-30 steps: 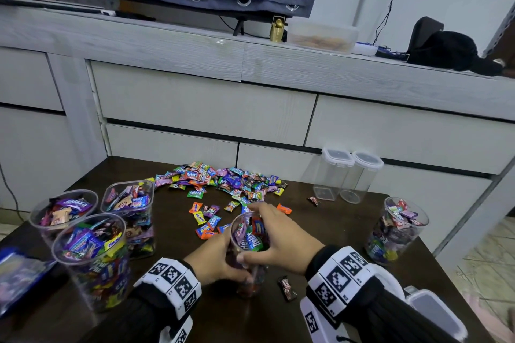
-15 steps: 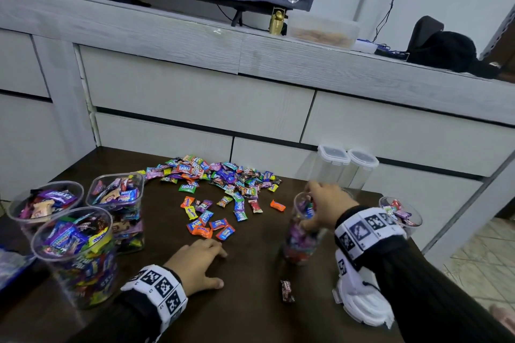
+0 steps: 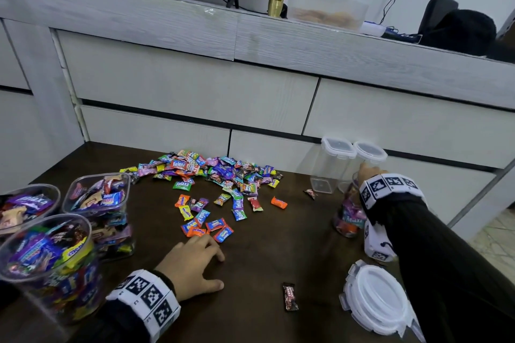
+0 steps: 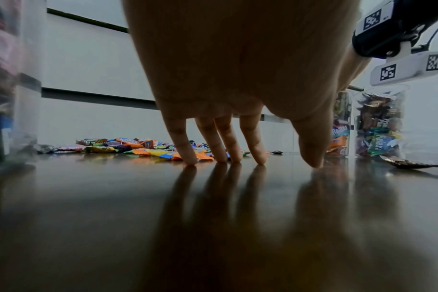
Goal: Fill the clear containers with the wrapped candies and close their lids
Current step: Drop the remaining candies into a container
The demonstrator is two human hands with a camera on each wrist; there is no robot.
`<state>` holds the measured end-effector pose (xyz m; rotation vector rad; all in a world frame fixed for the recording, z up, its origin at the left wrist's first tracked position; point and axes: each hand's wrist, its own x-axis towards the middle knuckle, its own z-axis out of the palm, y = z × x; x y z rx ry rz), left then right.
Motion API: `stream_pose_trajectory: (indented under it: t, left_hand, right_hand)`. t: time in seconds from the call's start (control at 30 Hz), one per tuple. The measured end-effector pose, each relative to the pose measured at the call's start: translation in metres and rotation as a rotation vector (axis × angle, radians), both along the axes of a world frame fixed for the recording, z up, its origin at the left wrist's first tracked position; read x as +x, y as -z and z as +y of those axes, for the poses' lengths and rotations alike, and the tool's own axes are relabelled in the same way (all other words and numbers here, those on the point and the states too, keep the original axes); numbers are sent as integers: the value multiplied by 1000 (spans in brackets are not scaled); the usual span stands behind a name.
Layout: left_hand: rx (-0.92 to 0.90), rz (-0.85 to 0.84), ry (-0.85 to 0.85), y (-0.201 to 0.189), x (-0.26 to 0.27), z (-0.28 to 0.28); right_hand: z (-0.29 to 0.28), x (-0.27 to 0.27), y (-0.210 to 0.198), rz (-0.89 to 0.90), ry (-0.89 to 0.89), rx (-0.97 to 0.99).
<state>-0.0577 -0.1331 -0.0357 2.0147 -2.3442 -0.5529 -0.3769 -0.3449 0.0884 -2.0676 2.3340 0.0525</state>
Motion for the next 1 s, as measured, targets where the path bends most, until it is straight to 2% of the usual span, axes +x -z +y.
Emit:
stream_pose_trajectory:
  t: [0.07, 0.2, 0.27, 0.47, 0.7, 0.87, 1.0]
  left_hand:
    - [-1, 22, -21, -3, 1, -4]
    - [11, 51, -55, -7, 3, -16]
    - [32, 38, -46, -7, 3, -21]
    - [75, 32, -18, -3, 7, -30]
    - [53, 52, -8, 4, 10, -34]
    - [41, 63, -12, 6, 11, -34]
    - [56, 68, -21, 4, 11, -34]
  right_hand:
    - [-10, 10, -2, -81, 30, -43]
    - [-22, 43, -7, 97, -90, -147]
    - [-34, 56, -4, 115, -119, -147]
    - [-64, 71, 20, 236, -68, -239]
    - [-76, 75, 22, 28, 63, -307]
    - [-68, 73, 14, -67, 8, -331]
    - [-42, 85, -5, -79, -169, -321]
